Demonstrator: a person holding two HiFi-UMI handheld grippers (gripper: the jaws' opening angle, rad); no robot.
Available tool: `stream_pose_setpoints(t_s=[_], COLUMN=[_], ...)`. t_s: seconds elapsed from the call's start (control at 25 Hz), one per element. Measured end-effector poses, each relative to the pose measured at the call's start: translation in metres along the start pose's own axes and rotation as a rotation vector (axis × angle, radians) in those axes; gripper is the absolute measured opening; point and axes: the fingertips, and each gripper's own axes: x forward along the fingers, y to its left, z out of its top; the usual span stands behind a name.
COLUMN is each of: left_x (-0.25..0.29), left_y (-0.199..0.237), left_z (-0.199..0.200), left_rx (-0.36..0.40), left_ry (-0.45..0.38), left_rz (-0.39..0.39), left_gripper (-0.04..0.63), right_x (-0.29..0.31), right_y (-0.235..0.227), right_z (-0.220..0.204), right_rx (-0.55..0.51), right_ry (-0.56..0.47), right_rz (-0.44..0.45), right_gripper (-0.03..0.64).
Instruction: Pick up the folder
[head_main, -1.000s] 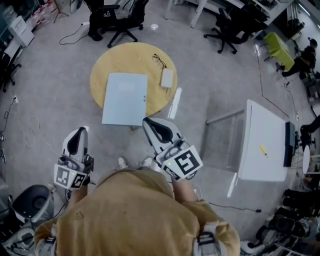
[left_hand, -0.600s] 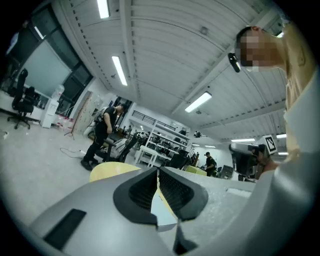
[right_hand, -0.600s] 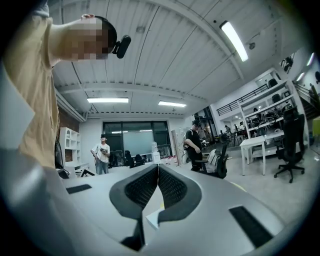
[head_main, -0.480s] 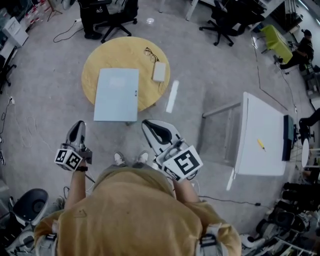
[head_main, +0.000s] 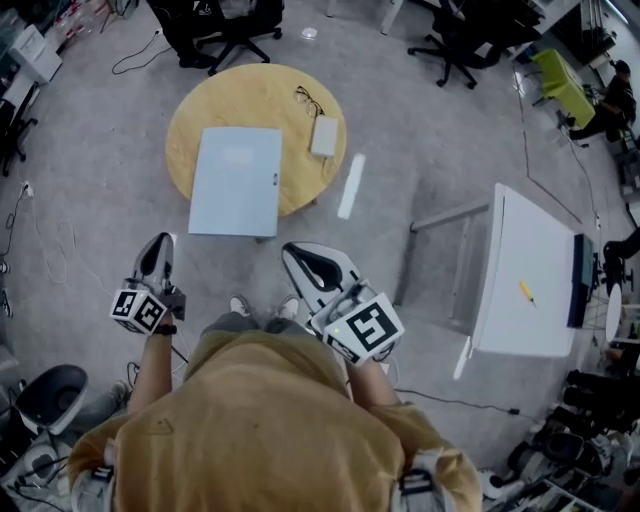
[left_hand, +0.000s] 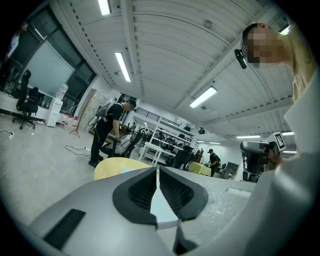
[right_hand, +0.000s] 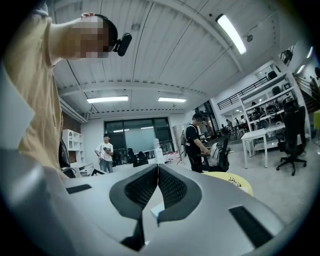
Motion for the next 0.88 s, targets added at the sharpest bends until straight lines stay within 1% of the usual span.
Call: stream_pose_setpoints(t_s=[0.2,0.32,0.44,0.52,0.64,0.76,0.88], left_x=[-0.017,-0.026,-0.023,-0.016,-0.003,0.009,0.02], left_y=[0.007,0.025,0.048,0.064,0.085,0.106,0.124], left_z=[0.01,0.008,0.011,0.016,0.025,0.037,0.045], left_rx=[0.007,-0.002,-0.026,-0.046,-0.051,-0.077,-0.085], left_ry=[-0.007,-0.002,0.006,0.021,0.049,0.068,0.09], left_rz=[0.026,0.038,0.033,0.011,-0.039,-0.077,-0.117], left_gripper=[0.005,0.005,0.006,0.006,0.006,0.006,0.005], right_x=[0.025,0.045,0.07,0.091,0.123,0.154,0.183], right_y=[0.005,0.017,0.022,0.022,0.028,0.032,0.033], right_z=[-0.003,-0.005,-0.001,0.005,0.014,0.023,0.029], right_rx=[0.01,0.003,-0.005,-0.001,0.002,-0.005,-0.006], right_ry=[0.019,0.032,0.043,0.044,0.049,0.061,0.066], right_rz=[0.057,0.081,0.078,0.059,0.043,0.027,0.003], right_gripper=[0.0,0.0,0.0,0.0,0.0,0.0,0.0])
